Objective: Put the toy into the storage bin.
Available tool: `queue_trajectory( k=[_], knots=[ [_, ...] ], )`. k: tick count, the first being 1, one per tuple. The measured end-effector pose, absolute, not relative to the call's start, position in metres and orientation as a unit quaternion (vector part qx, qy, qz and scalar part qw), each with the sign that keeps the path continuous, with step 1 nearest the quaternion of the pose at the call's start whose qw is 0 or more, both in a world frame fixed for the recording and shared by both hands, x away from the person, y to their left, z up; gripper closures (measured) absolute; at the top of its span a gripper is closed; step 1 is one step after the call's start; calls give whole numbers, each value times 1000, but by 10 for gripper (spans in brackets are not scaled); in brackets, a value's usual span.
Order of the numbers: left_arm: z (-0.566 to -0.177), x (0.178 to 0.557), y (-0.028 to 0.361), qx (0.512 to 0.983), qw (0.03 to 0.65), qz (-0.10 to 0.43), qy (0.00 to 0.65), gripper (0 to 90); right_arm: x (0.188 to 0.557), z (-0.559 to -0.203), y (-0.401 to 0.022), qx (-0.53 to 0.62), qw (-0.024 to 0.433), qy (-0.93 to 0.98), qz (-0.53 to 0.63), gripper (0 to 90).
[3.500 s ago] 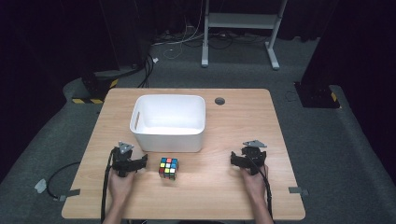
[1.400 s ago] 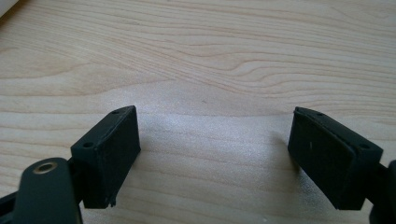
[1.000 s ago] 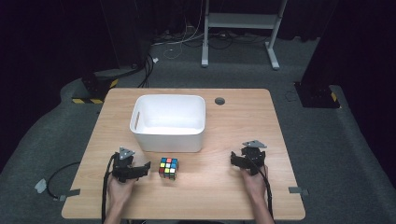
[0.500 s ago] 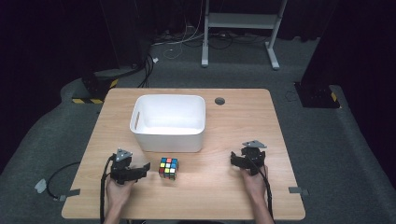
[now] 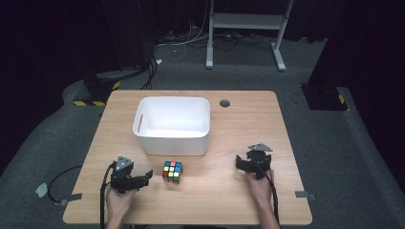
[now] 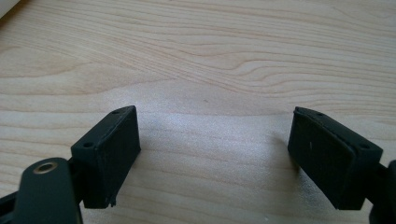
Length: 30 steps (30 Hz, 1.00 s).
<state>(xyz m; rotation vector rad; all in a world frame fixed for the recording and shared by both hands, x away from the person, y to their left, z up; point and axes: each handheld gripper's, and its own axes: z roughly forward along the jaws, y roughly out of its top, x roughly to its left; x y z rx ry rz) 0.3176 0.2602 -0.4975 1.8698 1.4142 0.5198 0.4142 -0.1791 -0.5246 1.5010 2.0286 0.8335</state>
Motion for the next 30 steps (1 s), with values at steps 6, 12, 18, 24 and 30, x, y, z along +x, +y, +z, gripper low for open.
queue_trajectory(
  k=[6,12,18,24,30],
  knots=[
    [-498,309,256,728,368,200,543,139,414,-525,-179,548,240,741,304,167],
    [-498,303,250,736,370,198,532,137,414,-525,-179,548,240,741,304,167],
    [-498,299,241,743,375,192,520,134,414,-525,-179,548,240,741,304,167],
    [-501,295,226,758,375,184,501,133,414,-525,-179,548,241,741,304,168],
    [-501,295,217,765,379,179,490,129,414,-525,-179,548,241,741,304,168]
  ],
)
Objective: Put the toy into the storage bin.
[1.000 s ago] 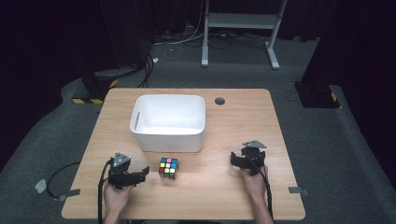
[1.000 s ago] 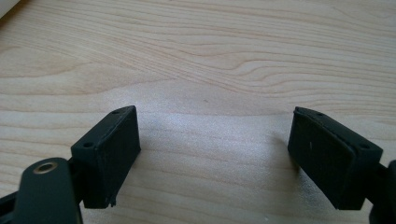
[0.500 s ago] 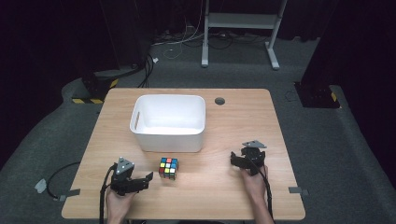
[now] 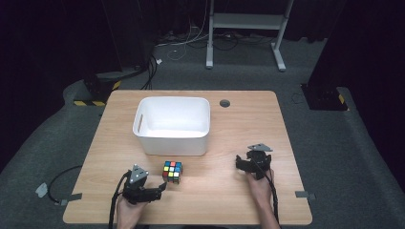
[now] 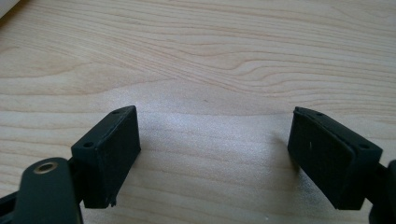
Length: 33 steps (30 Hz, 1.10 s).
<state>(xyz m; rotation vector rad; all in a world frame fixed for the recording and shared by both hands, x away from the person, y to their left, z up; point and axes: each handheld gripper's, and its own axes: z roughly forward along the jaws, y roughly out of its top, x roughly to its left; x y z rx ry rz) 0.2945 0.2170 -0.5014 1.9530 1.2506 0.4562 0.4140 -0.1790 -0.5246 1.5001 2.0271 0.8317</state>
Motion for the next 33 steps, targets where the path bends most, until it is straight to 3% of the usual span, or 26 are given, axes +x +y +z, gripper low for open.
queue_trajectory(
  k=[33],
  knots=[
    [-504,316,172,788,370,172,461,110,414,-525,-179,549,241,741,304,169]
  ],
)
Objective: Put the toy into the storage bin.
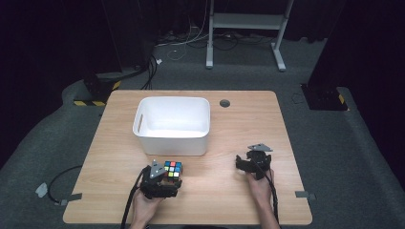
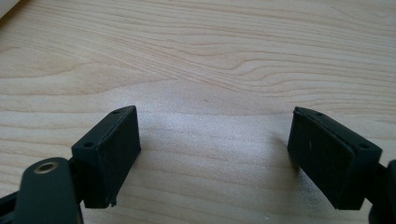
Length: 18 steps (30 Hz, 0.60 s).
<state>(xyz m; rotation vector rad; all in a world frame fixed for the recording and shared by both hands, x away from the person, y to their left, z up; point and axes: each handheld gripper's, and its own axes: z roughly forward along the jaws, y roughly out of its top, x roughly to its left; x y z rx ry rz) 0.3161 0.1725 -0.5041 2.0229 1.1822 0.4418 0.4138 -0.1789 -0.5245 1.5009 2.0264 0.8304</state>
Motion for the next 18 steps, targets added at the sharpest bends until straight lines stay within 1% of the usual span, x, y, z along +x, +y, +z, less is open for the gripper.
queue_trajectory(
  k=[18],
  knots=[
    [-506,335,166,791,368,178,456,113,414,-525,-179,549,241,741,304,169]
  ],
)
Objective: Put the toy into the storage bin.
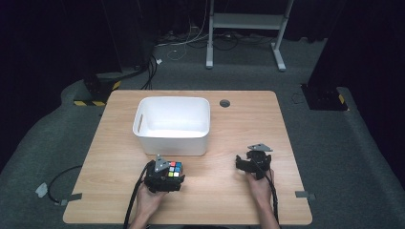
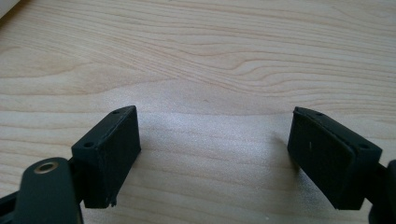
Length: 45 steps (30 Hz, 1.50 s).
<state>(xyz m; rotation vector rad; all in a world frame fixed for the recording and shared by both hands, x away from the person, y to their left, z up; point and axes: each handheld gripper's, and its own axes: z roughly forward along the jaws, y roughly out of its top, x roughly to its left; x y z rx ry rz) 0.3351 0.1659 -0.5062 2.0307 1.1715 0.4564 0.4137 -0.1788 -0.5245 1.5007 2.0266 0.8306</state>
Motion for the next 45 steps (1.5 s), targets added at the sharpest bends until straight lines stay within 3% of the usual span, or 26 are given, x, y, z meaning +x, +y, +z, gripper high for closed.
queue_trajectory(
  k=[45],
  knots=[
    [-512,347,159,801,345,197,448,178,413,-525,-178,550,240,740,304,169]
  ],
)
